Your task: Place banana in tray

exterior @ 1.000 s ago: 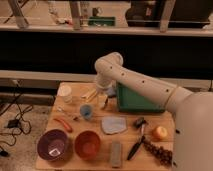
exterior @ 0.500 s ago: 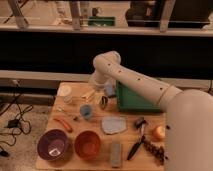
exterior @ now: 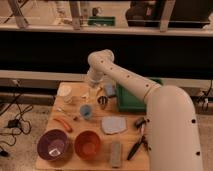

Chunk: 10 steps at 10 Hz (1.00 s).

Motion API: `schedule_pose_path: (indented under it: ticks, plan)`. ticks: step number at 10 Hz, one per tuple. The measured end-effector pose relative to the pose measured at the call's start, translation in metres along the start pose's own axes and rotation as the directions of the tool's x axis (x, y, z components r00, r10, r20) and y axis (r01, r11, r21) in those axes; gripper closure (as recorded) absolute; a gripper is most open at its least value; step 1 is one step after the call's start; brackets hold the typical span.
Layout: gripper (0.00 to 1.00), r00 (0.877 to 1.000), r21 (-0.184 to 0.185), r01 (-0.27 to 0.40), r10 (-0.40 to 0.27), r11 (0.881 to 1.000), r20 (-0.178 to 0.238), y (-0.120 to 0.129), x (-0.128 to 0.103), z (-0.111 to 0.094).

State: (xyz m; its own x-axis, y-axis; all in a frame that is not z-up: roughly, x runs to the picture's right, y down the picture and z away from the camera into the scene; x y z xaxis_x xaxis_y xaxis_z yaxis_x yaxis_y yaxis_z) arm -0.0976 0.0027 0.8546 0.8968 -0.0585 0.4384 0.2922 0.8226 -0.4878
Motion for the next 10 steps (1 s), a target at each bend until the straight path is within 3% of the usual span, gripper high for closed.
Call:
schedule_pose_path:
  ticks: [5, 10]
  plan:
    - [0.20, 1.000, -0.003, 0.004, -0.004, 1.000, 0.008, 0.000, 0.000, 0.001]
    - [0.20, 1.000, -0.028, 0.002, -0.002, 1.000, 0.011, -0.030, -0.014, 0.025]
